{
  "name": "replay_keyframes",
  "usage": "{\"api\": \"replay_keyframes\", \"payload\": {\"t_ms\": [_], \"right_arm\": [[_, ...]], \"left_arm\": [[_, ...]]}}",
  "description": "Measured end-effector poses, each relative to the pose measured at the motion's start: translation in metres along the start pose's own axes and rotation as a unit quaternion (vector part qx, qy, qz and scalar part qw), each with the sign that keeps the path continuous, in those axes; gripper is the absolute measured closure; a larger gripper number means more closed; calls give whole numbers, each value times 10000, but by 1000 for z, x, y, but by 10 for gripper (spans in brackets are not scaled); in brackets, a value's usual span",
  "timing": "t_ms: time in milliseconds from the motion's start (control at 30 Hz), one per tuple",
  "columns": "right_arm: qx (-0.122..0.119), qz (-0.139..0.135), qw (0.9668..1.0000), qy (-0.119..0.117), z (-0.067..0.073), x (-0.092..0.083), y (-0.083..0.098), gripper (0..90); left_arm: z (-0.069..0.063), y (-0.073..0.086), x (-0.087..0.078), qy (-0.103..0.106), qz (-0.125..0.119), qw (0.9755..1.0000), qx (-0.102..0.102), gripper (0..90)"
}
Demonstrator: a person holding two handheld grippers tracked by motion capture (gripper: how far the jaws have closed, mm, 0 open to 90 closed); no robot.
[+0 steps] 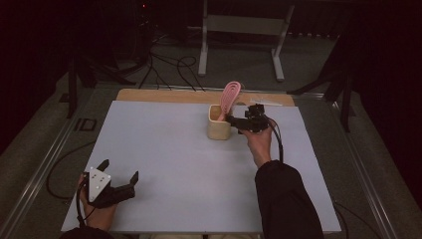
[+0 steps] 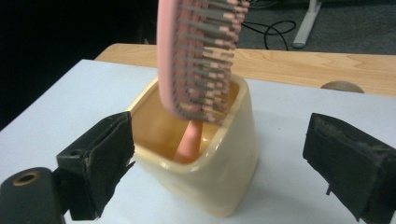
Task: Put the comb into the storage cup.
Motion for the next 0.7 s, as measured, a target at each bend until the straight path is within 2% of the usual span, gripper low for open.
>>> {"api": "replay_keyframes", "payload": {"t_ms": [200, 300, 433, 500, 700], "right_arm": [[-34, 77, 9999, -58, 3, -10, 18, 85], [-29, 20, 10000, -61, 3, -20, 23, 86], [-292, 68, 9995, 58, 2, -33, 33, 86], [-309, 45, 9995, 82, 2, -40, 38, 86], [-590, 66, 9982, 50, 11, -58, 51, 86]], "left_arm": [[-1, 0, 1, 9, 9, 10000, 6, 1], [-1, 1, 2, 0, 30, 10000, 13, 1], [0, 1, 2, 1, 30, 10000, -1, 1], [-1, 1, 2, 4, 42, 10000, 9, 1], [-2, 0, 2, 2, 29, 10000, 13, 1]]}}
Point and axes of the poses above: each handheld gripper's, and its own axes: x roughly forward along the jaws, y roughly out of its underside, z roughly to its left, the point moved 8 cm from there along x, roughly forward along the jaws, and after that the axes turned 15 degrees about -x, right-handed, at the moved point
